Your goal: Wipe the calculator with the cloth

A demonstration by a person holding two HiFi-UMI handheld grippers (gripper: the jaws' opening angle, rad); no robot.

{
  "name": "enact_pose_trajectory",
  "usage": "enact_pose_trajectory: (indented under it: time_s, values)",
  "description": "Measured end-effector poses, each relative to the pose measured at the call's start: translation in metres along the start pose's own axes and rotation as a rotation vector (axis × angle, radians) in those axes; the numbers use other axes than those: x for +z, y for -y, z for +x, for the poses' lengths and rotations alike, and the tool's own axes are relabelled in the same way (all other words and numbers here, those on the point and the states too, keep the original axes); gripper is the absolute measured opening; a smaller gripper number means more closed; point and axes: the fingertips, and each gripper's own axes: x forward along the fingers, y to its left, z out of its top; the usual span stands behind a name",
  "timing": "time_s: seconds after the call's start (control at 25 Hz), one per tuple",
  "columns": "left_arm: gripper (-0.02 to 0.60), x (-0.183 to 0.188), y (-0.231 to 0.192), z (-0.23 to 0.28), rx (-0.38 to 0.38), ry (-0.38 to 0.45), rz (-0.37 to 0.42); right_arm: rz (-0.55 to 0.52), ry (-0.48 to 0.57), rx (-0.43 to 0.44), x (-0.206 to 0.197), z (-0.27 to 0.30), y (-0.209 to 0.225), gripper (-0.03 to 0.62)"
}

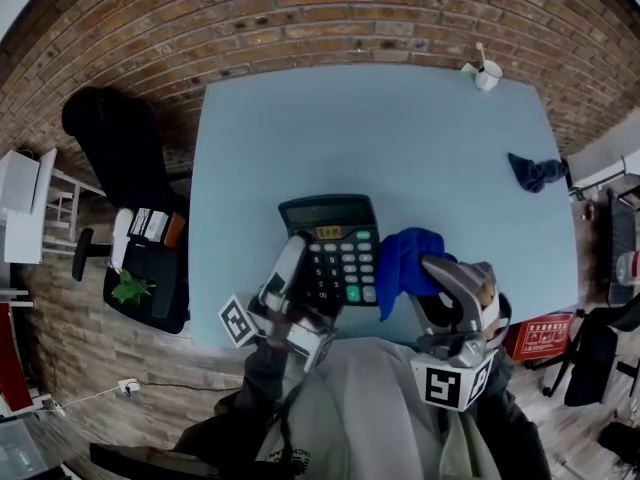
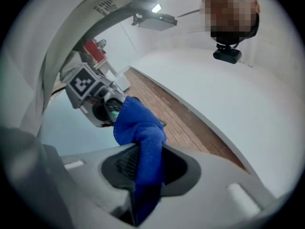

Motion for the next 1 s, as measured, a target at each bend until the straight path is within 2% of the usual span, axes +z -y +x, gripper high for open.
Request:
enact_pose_trajectory:
  time_s: [0.08,0.2,0.28,0.36,0.4,0.52,0.64,0.76,0.84,1.0]
  values:
    - [0.101,-0.003,-0.007,-0.002,0.061,-0.015,0.105,-0.033,-0.051,0.012,-0.002,0.010,0.005,0.095]
    - [0.104,-0.010,-0.017,-0.005,0.130,-0.022,0.213,-0.165,-0.116,0.139,0.004,0.023,-0.022,0.095]
    - [0.106,-0.010,-0.021,-0.006,0.160,-0.009,0.247,-0.226,-0.088,0.255,0.020,0.024,-0.054,0.095]
    - [0.106,-0.006,-0.022,-0.007,0.167,0.003,0.256,-0.234,-0.033,0.368,0.039,0.017,-0.085,0.095]
    - [0.106,-0.004,-0.021,-0.007,0.164,0.004,0.259,-0.233,-0.021,0.398,0.044,0.014,-0.094,0.095]
    - [0.107,-0.003,-0.018,-0.007,0.165,-0.020,0.292,-0.154,-0.051,0.372,0.030,0.021,-0.082,0.095]
    - [0.110,-0.010,-0.023,-0.009,0.194,-0.057,0.333,-0.035,-0.169,0.244,-0.011,0.039,-0.042,0.095]
    - [0.110,-0.020,-0.032,-0.012,0.221,-0.097,0.339,0.049,-0.286,0.132,-0.041,0.052,-0.014,0.095]
    - [0.110,-0.024,-0.037,-0.012,0.233,-0.119,0.350,0.074,-0.296,0.136,-0.039,0.057,-0.013,0.095]
    - [0.110,-0.025,-0.046,-0.013,0.241,-0.142,0.365,0.036,-0.209,0.256,0.001,0.060,-0.047,0.095]
